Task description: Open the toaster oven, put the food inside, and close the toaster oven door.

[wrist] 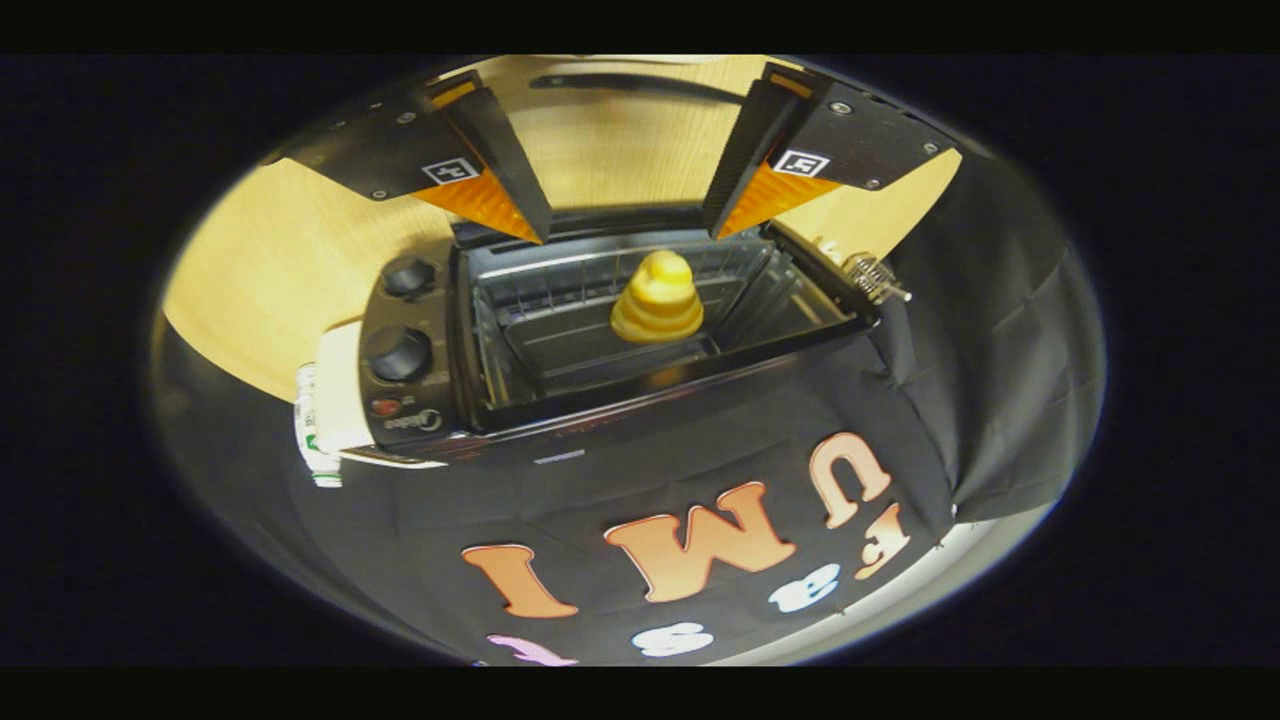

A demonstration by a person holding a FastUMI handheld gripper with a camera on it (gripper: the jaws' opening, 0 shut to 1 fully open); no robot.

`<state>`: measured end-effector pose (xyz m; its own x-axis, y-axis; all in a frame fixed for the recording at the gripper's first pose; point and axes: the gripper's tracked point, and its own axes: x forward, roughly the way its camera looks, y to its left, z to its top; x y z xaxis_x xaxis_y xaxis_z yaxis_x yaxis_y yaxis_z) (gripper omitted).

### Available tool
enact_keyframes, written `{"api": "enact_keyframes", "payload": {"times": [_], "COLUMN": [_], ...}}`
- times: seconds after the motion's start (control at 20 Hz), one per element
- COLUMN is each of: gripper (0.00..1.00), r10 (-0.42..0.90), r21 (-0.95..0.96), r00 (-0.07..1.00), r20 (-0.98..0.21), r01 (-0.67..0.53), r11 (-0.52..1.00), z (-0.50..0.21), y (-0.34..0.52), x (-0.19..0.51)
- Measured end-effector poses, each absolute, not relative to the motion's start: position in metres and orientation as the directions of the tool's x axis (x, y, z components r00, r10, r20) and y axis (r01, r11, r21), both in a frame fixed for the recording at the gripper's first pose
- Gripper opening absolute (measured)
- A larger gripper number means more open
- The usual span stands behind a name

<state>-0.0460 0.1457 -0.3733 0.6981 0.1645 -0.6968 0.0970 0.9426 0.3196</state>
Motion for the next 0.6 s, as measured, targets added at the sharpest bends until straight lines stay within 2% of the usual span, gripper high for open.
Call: {"api": "enact_keyframes", "payload": {"times": [0.35,0.6], "gripper": [0.94,0.95], "r10": [0.229,0.219], "r21": [0.368,0.307], "r00": [0.634,0.571], "r20": [-0.738,-0.791], "r01": [0.095,0.062], "r11": [0.925,0.95], "z": [-0.371,-0.385], "y": [0.128,0.123], "x": [-0.137,-0.18]}}
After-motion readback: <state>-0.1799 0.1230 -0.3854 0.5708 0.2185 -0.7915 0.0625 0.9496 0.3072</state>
